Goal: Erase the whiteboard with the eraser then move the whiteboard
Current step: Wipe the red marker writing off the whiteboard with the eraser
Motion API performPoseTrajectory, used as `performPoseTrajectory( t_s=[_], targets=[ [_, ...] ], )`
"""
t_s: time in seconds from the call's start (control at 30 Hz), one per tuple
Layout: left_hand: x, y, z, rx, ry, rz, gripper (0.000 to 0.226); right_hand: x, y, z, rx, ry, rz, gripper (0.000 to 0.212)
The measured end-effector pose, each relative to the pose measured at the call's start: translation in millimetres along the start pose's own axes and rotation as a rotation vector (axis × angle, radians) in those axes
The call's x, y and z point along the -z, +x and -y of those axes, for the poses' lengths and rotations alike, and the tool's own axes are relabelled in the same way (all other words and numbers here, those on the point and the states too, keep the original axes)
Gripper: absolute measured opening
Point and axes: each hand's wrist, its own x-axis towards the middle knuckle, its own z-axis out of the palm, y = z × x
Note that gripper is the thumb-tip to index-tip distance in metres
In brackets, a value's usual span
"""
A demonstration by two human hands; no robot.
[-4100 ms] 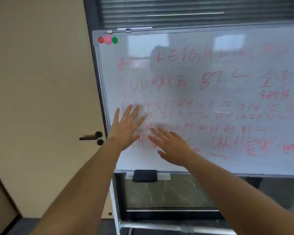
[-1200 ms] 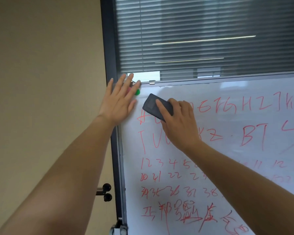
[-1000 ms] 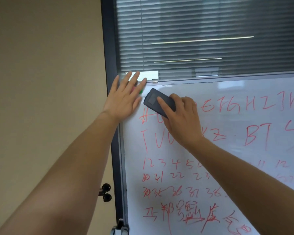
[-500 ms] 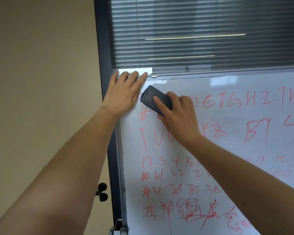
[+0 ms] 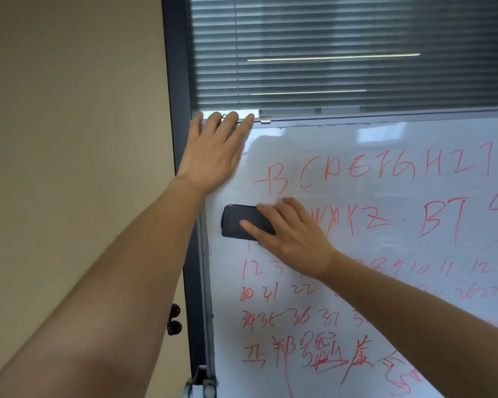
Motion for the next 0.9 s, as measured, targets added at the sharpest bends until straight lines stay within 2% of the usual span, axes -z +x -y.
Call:
performPoseTrajectory(
  t_s=[0.23, 0.37, 0.57, 0.67, 0.77, 0.9],
  targets=[
    [2.3, 0.8, -2.1, 0.019, 0.000, 0.022, 0.050, 5.0, 8.6, -26.8, -0.132, -0.030, -0.059, 0.047],
    [1.6, 2.3, -2.8, 0.016, -0.009, -0.024, 0.047, 9.9, 13.7, -46.9, -0.222, -0.100, -0.060, 0.046],
    [0.1, 2.9, -5.4, 0.025, -0.004, -0.054, 0.045, 14.9, 13.3, -81.7, -0.449, -0.197, -0.071, 0.051],
    [0.9, 3.7, -6.7, 0.043, -0.019, -0.050, 0.045, 10.3, 12.6, -75.1, -0.516, -0.200, -0.113, 0.045],
    [2.4, 3.5, -6.8, 0.060, -0.032, -0.030, 0.046, 6.5, 13.1, -61.2, -0.532, -0.141, -0.130, 0.038],
    [3.4, 3.8, -6.0, 0.058, -0.033, -0.014, 0.048, 2.7, 9.3, -42.8, -0.438, -0.102, -0.127, 0.036]
  ],
)
